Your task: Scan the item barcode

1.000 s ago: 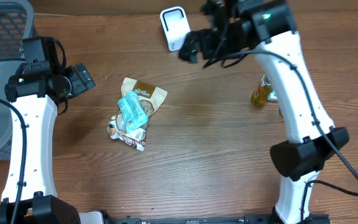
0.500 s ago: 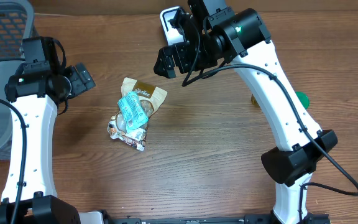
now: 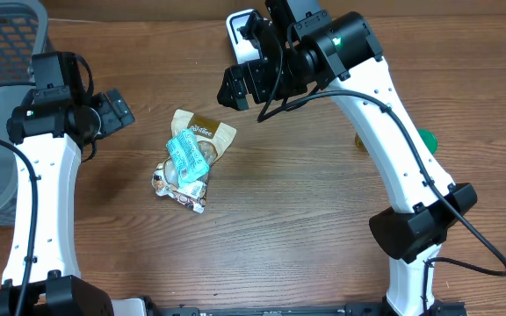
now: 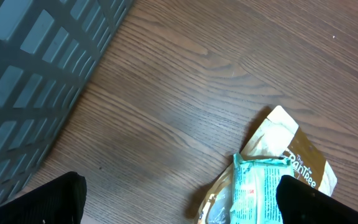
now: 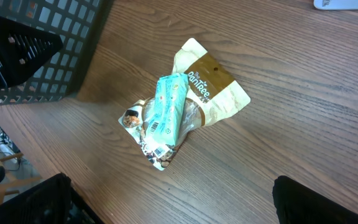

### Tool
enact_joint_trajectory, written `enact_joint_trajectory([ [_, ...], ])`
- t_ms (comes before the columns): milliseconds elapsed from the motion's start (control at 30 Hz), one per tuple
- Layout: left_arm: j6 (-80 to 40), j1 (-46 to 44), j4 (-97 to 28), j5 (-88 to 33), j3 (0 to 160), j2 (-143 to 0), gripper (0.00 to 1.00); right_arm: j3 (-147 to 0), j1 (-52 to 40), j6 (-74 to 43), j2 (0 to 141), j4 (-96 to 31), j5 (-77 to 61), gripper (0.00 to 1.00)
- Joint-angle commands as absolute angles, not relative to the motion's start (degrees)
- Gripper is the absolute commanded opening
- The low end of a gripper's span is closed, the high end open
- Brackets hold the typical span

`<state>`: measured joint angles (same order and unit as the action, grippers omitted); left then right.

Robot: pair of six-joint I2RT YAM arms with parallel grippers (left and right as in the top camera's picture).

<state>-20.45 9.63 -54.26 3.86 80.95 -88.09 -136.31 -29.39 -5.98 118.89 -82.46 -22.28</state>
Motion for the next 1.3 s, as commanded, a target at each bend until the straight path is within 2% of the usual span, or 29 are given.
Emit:
enact_joint_trajectory([
  [0,-19.7,9.72,-54.13,3.99,81.38,-87.74,1.0,-136.09,-29.67,-6.04,119.09,-82.19,-22.83,1.0],
  [833,-19.7,9.74,-54.13,4.01,81.38,-87.74,1.0,-136.07,-29.76,-6.09,119.72,-81.76,-22.85,1.0],
  [1267,-19.7,9.74,-54.13,4.01,81.38,-87.74,0.99,-136.07,-35.79,-6.04,119.72,-80.4,-22.79,1.0],
])
